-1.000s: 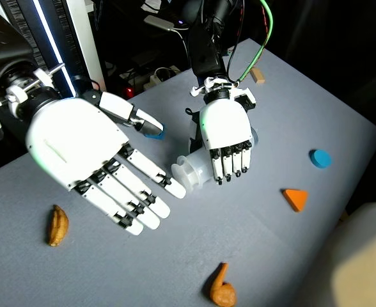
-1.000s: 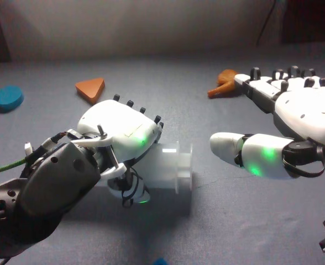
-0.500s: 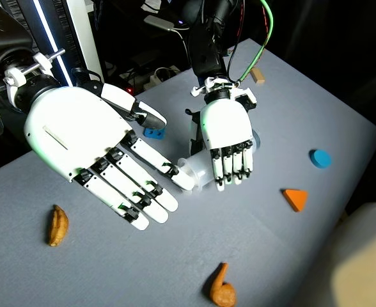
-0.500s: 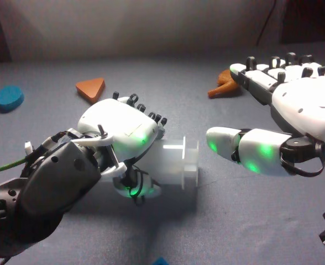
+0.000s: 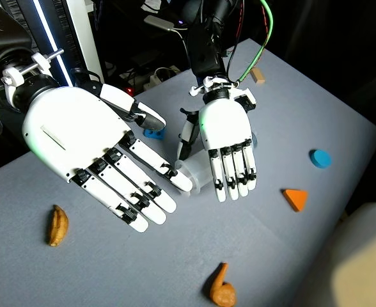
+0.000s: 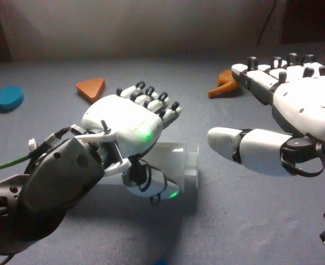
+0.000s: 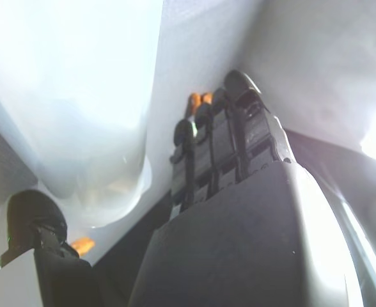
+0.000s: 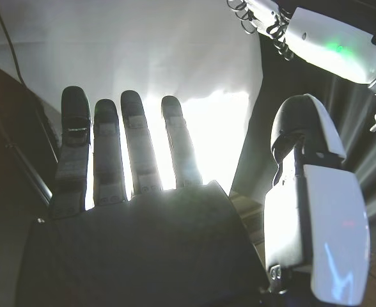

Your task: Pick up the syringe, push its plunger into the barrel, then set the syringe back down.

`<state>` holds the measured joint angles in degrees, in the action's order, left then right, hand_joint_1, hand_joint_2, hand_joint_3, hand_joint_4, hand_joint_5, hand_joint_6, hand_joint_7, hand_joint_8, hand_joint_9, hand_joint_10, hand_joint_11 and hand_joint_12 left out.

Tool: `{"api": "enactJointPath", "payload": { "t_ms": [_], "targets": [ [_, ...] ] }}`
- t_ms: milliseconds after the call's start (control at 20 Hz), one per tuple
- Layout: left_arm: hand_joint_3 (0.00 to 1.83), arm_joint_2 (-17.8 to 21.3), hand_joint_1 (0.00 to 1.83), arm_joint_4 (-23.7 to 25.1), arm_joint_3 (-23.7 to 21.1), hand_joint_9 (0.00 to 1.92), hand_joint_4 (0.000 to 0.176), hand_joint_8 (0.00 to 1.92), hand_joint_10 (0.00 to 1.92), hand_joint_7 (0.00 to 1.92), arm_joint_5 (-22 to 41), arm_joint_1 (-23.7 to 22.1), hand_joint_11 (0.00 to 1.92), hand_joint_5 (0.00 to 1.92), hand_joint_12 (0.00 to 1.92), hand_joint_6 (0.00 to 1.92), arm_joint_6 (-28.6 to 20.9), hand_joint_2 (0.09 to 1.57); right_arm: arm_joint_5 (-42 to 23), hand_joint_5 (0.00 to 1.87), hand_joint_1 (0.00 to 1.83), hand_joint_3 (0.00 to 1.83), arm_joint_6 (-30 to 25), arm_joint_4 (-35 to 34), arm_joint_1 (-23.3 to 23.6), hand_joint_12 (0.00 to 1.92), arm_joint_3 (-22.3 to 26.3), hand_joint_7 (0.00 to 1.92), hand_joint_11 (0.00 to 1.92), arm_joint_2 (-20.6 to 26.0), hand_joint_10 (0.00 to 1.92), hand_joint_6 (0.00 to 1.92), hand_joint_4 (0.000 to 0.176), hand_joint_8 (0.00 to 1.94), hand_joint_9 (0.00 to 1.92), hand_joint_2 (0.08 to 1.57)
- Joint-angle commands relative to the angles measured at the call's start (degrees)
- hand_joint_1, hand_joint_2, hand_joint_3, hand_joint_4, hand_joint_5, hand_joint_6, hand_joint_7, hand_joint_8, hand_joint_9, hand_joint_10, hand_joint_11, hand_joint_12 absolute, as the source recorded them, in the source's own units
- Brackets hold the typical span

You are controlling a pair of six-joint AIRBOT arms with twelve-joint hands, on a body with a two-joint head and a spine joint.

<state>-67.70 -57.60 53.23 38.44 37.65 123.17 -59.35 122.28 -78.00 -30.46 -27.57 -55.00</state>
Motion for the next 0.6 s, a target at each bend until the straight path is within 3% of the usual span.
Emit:
{"api": "enactJointPath", "payload": {
  "t_ms": [0, 200, 400, 450, 550],
  "targets": [
    [0.0, 0.55, 0.48, 2.28, -0.16, 0.09, 0.029, 0.0, 0.0, 0.07, 4.12, -0.78, 0.0, 0.11, 0.52, 0.0, 0.29, 0.91, -2.52, 0.07, 0.06, 0.0, -0.08, 4.99, 0.24, 0.7, 0.19, 0.12, 0.0, -0.03, 0.0, 0.01, 0.107, 0.0, 0.06, 1.06],
    [0.0, 2.71, 0.51, -1.34, -1.71, 0.08, 0.03, 0.0, 0.0, 0.05, 5.41, -2.47, 0.0, 0.09, 0.48, 0.0, 2.74, 0.91, -2.46, 0.06, 0.06, 0.0, 0.24, 4.99, 0.61, 0.7, 1.71, 0.1, 0.0, 1.36, 0.0, 0.0, 0.107, 0.0, 0.06, 1.06],
    [0.0, 6.93, 0.52, -7.89, -5.6, 0.11, 0.029, 0.01, 0.01, 0.09, 12.09, -3.28, 0.0, 0.15, 0.59, 0.01, 4.48, 0.91, -3.43, 0.08, 0.05, 0.0, 1.29, 4.9, 3.25, 0.72, 4.56, 0.12, 0.0, 2.31, 0.0, 0.0, 0.106, 0.0, 0.07, 1.06],
    [0.0, 7.64, 0.52, -9.25, -6.38, 0.15, 0.029, 0.0, 0.0, 0.12, 13.18, -3.87, 0.0, 0.18, 0.7, 0.0, 5.43, 0.92, -3.79, 0.1, 0.05, 0.0, 1.82, 4.45, 3.88, 0.75, 5.43, 0.15, 0.0, 2.69, 0.01, 0.01, 0.101, 0.01, 0.09, 1.06],
    [0.0, 9.92, 0.49, -14.53, -8.9, 0.32, 0.033, 0.01, 0.02, 0.28, 17.85, -5.46, 0.1, 0.29, 0.8, 0.01, 9.04, 0.97, -3.87, 0.25, 0.05, 0.0, 4.01, -0.52, 7.52, 0.95, 7.29, 0.3, 0.0, 3.25, 0.02, 0.02, 0.067, 0.01, 0.21, 1.07]
  ]
}}
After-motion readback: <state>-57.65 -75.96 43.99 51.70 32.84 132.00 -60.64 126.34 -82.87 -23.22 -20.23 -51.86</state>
